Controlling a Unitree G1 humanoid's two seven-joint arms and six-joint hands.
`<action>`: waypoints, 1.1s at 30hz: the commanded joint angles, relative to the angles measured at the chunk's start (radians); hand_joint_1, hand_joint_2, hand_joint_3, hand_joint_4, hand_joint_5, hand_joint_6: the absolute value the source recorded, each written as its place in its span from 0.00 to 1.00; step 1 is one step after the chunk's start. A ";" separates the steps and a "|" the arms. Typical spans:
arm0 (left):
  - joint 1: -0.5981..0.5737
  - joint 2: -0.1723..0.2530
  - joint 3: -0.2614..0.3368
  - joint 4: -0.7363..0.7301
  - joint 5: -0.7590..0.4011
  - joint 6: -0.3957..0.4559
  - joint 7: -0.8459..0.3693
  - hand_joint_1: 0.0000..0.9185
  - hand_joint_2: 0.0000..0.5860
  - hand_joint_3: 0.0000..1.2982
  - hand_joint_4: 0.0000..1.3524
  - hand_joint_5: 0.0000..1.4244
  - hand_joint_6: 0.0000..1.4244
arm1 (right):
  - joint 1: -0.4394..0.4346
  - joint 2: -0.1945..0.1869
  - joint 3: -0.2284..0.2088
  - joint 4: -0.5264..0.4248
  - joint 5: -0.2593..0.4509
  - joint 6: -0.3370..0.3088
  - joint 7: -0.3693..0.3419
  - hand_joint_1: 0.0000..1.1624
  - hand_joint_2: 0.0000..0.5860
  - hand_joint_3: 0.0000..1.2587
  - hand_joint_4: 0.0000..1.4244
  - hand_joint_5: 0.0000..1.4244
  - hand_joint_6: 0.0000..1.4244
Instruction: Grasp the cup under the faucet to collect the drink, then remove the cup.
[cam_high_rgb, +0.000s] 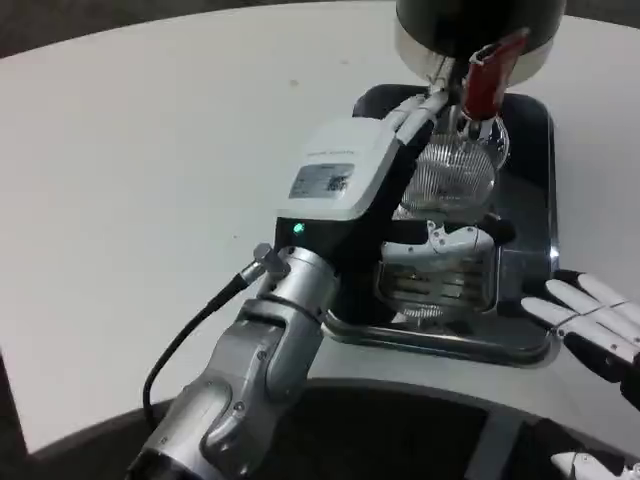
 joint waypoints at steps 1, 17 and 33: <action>0.004 0.002 -0.005 -0.003 -0.006 -0.004 -0.026 0.24 0.12 0.06 0.02 0.19 0.45 | 0.012 0.002 -0.004 -0.010 0.014 -0.013 0.006 0.35 0.76 0.11 0.04 0.02 0.09; 0.011 0.001 0.005 0.010 -0.051 -0.067 -0.010 0.25 0.15 0.05 0.01 0.21 0.42 | 0.007 -0.002 0.003 0.003 0.011 -0.015 0.007 0.35 0.76 0.12 0.04 0.02 0.09; 0.048 -0.004 0.027 -0.020 -0.069 -0.111 0.015 0.26 0.18 0.07 0.04 0.26 0.45 | 0.006 0.000 0.017 0.005 0.002 -0.011 0.007 0.35 0.76 0.13 0.05 0.02 0.09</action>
